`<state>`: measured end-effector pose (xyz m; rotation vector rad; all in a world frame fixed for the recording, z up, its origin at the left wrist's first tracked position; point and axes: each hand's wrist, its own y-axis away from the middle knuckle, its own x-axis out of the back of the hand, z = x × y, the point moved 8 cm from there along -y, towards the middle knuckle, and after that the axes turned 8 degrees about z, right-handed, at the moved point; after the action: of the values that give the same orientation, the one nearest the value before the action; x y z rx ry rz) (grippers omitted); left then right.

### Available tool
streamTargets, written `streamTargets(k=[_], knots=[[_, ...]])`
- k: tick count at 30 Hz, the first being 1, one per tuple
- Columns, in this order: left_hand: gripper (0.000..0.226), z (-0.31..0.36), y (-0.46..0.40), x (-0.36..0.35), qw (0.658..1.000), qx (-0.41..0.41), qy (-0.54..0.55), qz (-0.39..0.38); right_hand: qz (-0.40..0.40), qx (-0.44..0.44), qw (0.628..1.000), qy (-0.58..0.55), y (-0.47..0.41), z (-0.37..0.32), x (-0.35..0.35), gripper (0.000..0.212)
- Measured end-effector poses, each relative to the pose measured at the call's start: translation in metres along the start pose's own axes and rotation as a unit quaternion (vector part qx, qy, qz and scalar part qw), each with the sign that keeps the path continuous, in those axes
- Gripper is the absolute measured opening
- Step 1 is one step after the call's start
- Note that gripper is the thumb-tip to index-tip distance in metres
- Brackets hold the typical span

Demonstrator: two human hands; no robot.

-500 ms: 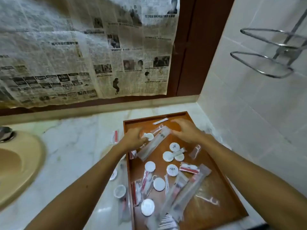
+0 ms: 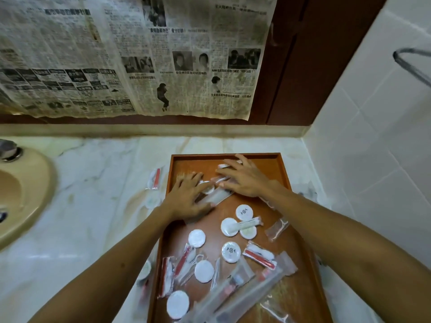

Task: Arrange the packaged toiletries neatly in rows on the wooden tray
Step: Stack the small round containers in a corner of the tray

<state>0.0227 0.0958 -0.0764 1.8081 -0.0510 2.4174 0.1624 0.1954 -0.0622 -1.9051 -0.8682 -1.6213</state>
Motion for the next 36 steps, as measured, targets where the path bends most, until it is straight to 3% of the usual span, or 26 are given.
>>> streamTargets(k=[3,15,29,32,36], knots=[[0.074,0.0,-0.002,0.0,1.0,0.01,0.001,0.001,0.016,0.015,1.0,0.001,0.002,0.004,-0.012,0.057],[0.071,0.025,0.057,-0.019,0.998,0.01,0.066,0.016,0.015,-0.092,0.991,-0.099,0.12,-0.016,-0.026,0.052],[0.049,0.083,0.151,-0.015,0.984,0.029,0.138,0.108,0.033,-0.186,0.981,-0.042,0.244,-0.056,-0.035,0.052],[0.053,0.092,0.159,-0.015,0.982,0.028,0.146,0.113,0.027,-0.186,0.981,-0.044,0.261,-0.06,-0.035,0.052],[0.039,0.1,0.166,-0.015,0.975,0.012,0.191,0.112,0.004,-0.186,0.982,-0.025,0.271,-0.06,-0.028,0.051]])
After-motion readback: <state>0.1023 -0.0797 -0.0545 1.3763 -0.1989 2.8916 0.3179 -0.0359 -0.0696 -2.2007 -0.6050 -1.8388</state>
